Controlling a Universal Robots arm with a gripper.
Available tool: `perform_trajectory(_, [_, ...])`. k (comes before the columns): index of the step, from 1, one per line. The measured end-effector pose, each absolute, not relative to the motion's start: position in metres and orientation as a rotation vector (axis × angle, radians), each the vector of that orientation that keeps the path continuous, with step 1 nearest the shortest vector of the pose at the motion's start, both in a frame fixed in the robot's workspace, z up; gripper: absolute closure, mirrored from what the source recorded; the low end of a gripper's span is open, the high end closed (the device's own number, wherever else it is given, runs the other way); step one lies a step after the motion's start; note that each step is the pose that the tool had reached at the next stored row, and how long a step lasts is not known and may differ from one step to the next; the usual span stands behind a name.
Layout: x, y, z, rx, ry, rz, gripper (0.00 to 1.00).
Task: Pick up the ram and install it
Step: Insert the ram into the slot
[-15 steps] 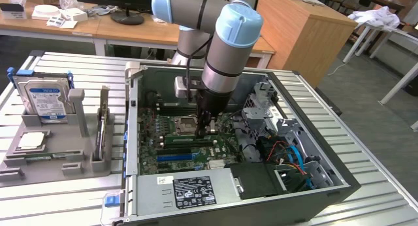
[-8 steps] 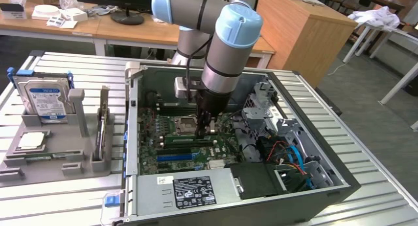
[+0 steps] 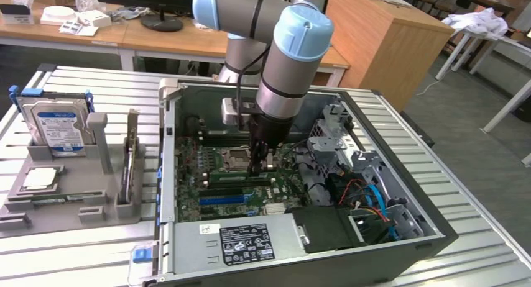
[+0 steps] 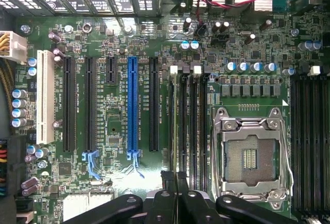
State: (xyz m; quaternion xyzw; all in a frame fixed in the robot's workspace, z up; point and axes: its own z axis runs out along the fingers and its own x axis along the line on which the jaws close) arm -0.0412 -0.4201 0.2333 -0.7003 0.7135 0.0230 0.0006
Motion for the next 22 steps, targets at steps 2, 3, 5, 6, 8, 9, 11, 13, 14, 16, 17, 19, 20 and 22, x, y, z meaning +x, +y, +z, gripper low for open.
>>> perform_trajectory(2, [-0.0413,-0.4201,0.2334,-2.202,2.240,0.072,0.89])
perform_trajectory(3, [-0.0413,-0.4201,0.2334,-2.202,2.240,0.072,0.89])
perform_trajectory(5, [-0.0413,-0.4201,0.2334,-2.202,2.240,0.072,0.89])
perform_trajectory(6, [-0.0413,-0.4200,0.2334,-2.203,2.240,0.072,0.89])
perform_trajectory(8, [-0.0412,-0.4194,0.2334,-2.203,2.240,0.072,0.89])
perform_trajectory(9, [-0.0412,-0.4194,0.2333,-2.203,2.240,0.072,0.89])
perform_trajectory(11, [-0.0413,-0.4194,0.2333,-2.203,2.240,0.072,0.89])
perform_trajectory(13, [-0.0413,-0.4194,0.2333,-2.201,2.241,0.072,0.89])
perform_trajectory(14, [-0.0413,-0.4194,0.2333,-2.200,2.242,0.072,0.89])
perform_trajectory(16, [-0.0413,-0.4194,0.2333,-2.199,2.243,0.072,0.89])
perform_trajectory(17, [-0.0411,-0.4192,0.2333,-2.198,2.244,0.072,0.89])
perform_trajectory(19, [-0.0404,-0.4192,0.2333,-2.198,2.244,0.072,0.89])
perform_trajectory(20, [-0.0404,-0.4191,0.2333,-2.198,2.244,0.072,0.89])
perform_trajectory(22, [-0.0403,-0.4191,0.2329,-2.198,2.244,0.072,0.89])
